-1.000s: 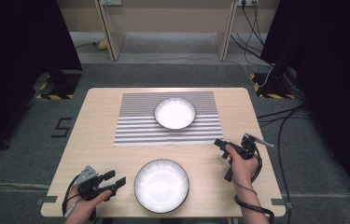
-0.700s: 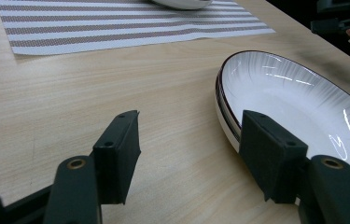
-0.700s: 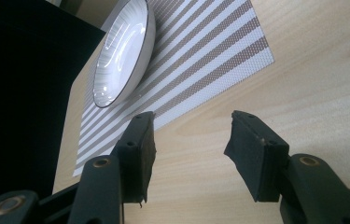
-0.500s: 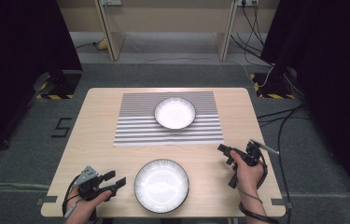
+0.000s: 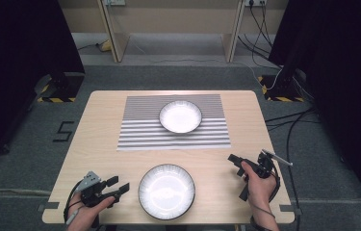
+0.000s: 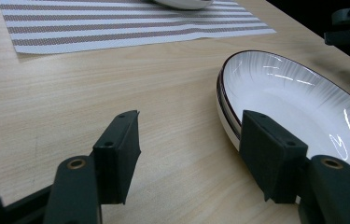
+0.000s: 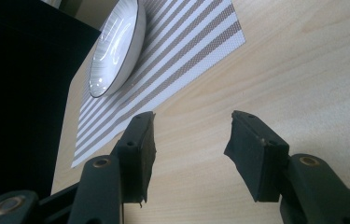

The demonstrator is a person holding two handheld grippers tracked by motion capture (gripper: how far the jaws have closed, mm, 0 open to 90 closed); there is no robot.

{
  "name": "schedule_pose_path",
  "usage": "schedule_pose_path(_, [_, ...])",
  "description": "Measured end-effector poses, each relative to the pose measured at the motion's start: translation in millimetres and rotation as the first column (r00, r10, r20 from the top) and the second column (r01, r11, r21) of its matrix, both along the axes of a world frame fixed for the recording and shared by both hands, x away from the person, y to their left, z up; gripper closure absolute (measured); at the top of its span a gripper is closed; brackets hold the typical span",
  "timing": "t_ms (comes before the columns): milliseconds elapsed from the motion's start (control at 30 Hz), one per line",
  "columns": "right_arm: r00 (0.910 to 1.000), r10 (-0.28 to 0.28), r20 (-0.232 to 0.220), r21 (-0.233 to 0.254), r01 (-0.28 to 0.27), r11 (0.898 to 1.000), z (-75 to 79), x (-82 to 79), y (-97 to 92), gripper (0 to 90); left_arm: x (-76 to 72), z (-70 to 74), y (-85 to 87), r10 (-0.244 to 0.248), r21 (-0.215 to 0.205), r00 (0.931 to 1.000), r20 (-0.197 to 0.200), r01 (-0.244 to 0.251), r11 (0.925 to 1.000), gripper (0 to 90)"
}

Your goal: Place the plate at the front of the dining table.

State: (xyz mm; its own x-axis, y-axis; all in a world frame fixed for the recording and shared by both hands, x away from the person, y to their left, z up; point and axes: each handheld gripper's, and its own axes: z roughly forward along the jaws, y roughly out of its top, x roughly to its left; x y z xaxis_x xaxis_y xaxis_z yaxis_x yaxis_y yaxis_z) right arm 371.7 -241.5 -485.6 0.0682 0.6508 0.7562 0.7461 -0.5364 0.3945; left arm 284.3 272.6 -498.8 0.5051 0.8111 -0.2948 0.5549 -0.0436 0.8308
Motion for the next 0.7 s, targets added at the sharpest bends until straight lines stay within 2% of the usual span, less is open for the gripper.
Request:
schedule_pose_path(133, [1.0, 0.0, -0.003, 0.005, 0.0, 1.0, -1.0, -5.4, -1.5, 50.3, -0.3, 0.1, -0.7, -0.001, 0.0, 1.0, 0.001, 0.001, 1.0, 37.8])
schedule_pose_path(400, [1.0, 0.002, 0.005, -0.02, -0.002, 1.0, 3.2, -16.0, -7.1, 50.4, -0.4, 0.4, -0.1, 0.004, -0.002, 1.0, 0.002, -0.004, 1.0, 37.8])
schedule_pose_path(700, [0.9999, -0.009, 0.004, -0.019, 0.009, 1.0, 0.1, -26.6, -11.7, 50.5, -0.1, 0.7, -1.0, 0.003, -0.006, 1.0, -0.001, -0.003, 1.0, 37.8])
